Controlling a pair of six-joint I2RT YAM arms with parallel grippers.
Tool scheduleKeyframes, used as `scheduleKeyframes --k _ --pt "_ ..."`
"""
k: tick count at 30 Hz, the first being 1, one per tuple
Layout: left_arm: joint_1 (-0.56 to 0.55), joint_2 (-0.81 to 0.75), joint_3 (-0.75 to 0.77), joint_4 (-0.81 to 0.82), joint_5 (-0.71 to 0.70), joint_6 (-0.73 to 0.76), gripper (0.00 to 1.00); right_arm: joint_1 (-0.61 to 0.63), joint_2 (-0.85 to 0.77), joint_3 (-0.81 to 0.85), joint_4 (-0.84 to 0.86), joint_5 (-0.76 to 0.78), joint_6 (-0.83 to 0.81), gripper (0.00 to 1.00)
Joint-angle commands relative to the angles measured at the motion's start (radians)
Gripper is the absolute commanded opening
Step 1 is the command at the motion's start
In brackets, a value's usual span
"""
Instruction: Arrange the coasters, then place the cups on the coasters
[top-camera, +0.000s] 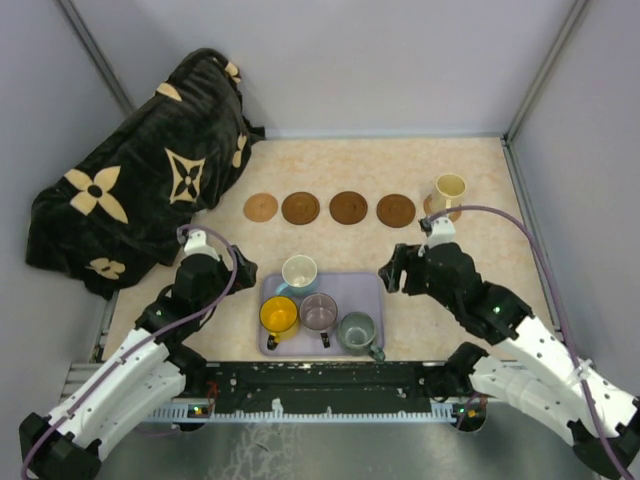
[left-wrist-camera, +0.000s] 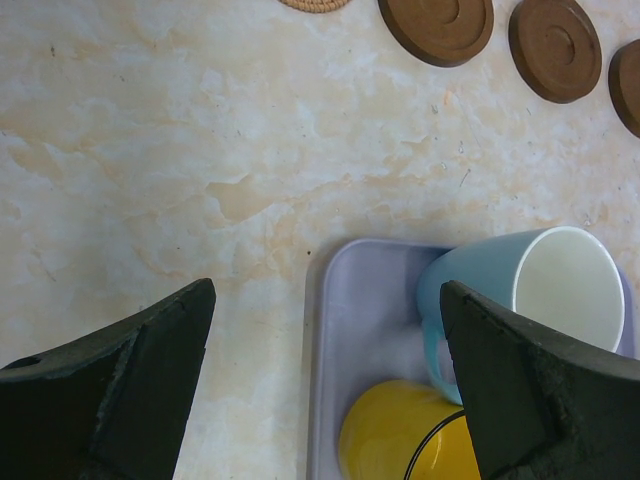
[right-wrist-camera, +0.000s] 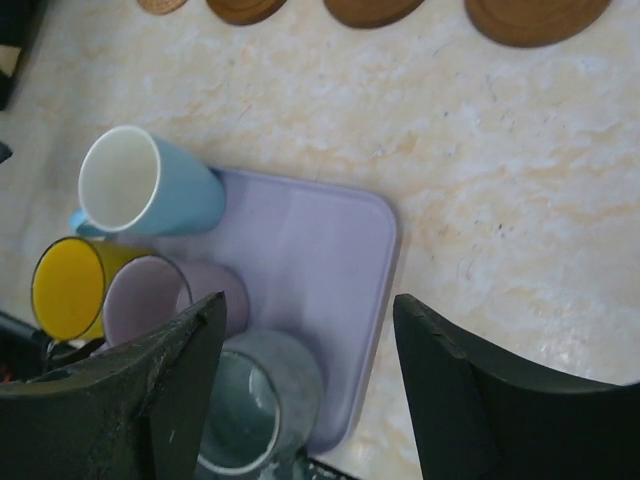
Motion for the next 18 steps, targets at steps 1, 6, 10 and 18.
scheduleKeyframes --k 1,6,10,18 --pt "-0.005 0.010 0.033 0.005 0.010 0.014 1.00 0.057 -0.049 0.018 -0.169 -0.063 0.112 0.66" --pt "-0.006 0.011 0.039 0.007 0.021 0.006 1.00 0.198 -0.006 0.013 -0.261 -0.035 0.162 0.66" --pt "-0.005 0.006 0.038 0.000 0.022 0.004 1.00 0.378 0.081 0.020 -0.291 0.042 0.228 0.68" --pt "-0.005 -0.011 0.031 -0.019 0.003 0.008 1.00 0.648 0.306 0.070 -0.363 0.162 0.321 0.74"
